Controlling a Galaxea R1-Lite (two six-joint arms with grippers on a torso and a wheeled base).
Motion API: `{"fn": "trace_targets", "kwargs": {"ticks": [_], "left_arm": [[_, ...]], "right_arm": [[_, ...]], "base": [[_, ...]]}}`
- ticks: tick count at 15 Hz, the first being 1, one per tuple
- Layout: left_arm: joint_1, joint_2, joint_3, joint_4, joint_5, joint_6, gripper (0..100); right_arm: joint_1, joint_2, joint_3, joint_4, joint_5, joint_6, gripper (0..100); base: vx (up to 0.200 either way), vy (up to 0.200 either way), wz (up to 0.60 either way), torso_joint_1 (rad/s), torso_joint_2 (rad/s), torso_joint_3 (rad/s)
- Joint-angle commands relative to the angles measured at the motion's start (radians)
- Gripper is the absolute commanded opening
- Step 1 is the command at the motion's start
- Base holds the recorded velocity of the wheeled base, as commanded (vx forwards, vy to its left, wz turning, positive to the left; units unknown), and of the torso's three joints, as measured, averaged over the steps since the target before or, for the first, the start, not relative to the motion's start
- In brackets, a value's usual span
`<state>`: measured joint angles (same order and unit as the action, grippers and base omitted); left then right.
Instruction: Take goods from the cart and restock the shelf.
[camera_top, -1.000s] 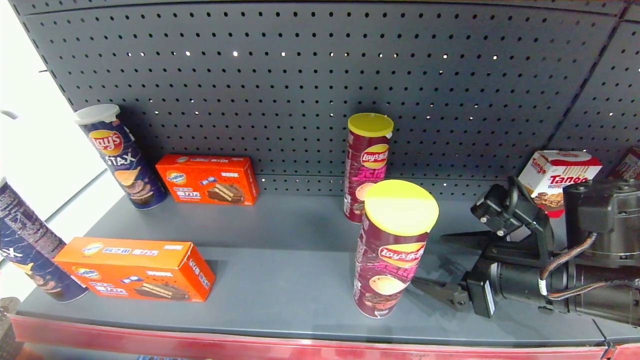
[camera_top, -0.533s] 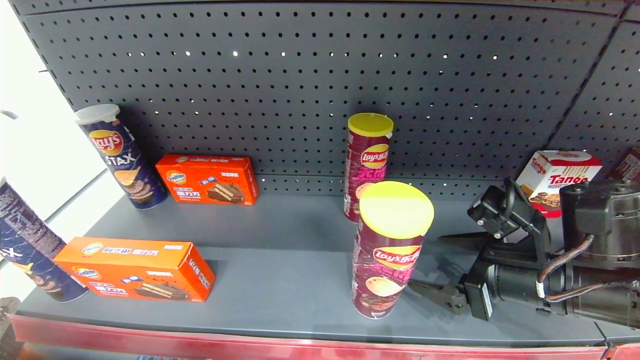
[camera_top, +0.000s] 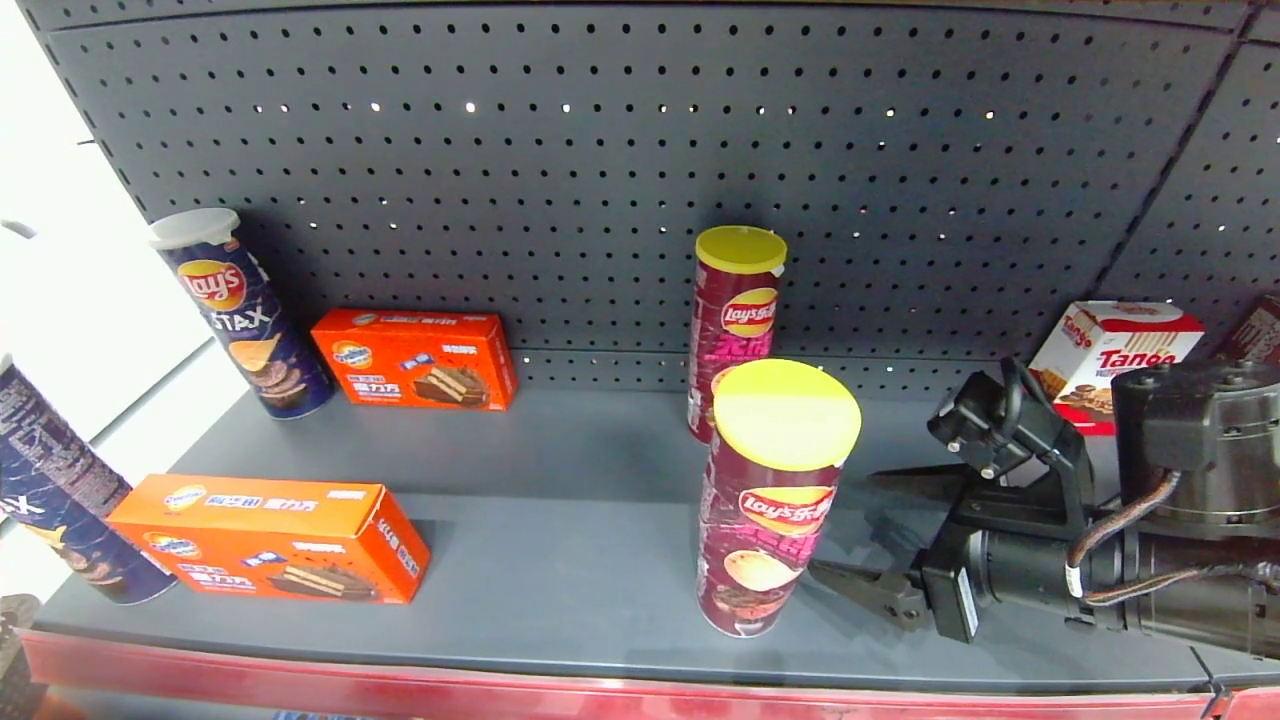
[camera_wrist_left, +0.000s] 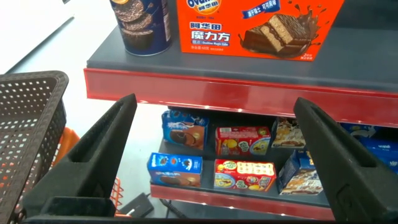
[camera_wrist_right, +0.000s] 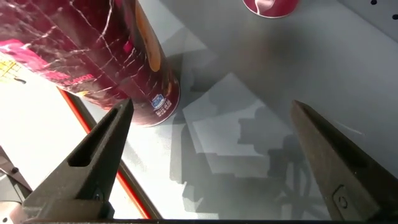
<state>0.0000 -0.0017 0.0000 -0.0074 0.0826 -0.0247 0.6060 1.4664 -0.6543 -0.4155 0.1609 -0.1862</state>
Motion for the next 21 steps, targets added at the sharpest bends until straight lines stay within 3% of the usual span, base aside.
{"fn": "trace_targets", "kwargs": {"ticks": [1,15,17,21], "left_arm": [[0.0,0.002,0.0,0.0,0.0,0.0,100],[0.0,0.002,0.0,0.0,-0.001,0.0,100],[0.0,0.002,0.0,0.0,0.0,0.0,100],[0.0,0.002,0.0,0.0,-0.001,0.0,100]], "right_arm": [[0.001,0.002,-0.004,0.0,0.0,0.001,100],[-0.009,0.005,-0.01,-0.003,-0.001,0.004,100],[-0.068,-0.041,-0.004,-0.02,-0.003,0.008,100],[-0.302,-0.276,-0.015,-0.039,-0.003,0.025,100]], "base": [[0.0,0.0,0.0,0.0,0.0,0.0],[0.0,0.0,0.0,0.0,0.0,0.0],[0.0,0.0,0.0,0.0,0.0,0.0],[0.0,0.0,0.0,0.0,0.0,0.0]]}}
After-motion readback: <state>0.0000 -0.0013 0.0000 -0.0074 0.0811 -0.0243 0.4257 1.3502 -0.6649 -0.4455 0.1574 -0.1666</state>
